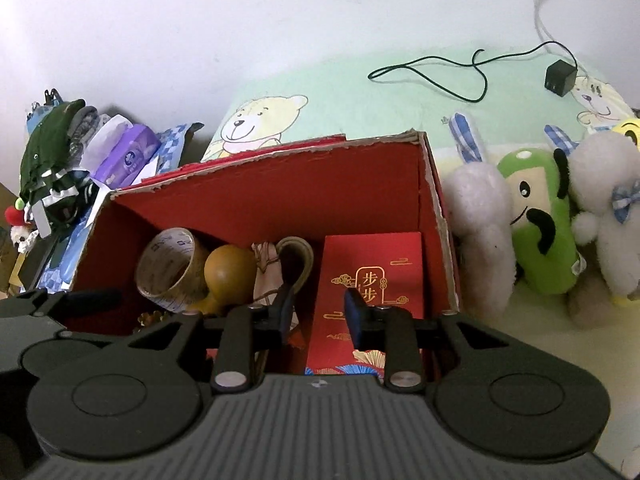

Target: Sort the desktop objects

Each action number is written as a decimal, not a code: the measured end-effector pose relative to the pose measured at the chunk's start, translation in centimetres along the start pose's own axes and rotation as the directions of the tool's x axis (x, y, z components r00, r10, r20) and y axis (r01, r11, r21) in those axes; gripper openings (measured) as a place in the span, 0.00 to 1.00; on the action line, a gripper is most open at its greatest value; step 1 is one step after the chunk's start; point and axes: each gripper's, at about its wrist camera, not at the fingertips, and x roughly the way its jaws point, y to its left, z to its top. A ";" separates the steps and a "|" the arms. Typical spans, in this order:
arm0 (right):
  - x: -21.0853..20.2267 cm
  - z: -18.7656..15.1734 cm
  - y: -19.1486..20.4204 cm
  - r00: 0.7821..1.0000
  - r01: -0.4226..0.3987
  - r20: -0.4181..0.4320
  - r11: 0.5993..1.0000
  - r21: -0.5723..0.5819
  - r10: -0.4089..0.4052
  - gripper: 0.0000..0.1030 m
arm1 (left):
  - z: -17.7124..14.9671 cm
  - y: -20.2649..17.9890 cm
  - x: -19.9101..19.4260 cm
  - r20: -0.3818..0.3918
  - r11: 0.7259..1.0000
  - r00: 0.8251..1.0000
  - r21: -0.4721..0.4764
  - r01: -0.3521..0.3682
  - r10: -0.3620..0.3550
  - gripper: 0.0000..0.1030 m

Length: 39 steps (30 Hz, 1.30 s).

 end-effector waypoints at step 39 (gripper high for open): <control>-9.2 -3.9 -2.2 0.994 -0.049 0.086 0.991 -0.125 0.060 0.55 | -4.9 -3.6 -9.3 -0.011 0.973 0.989 -0.179 -0.146 0.147 1.00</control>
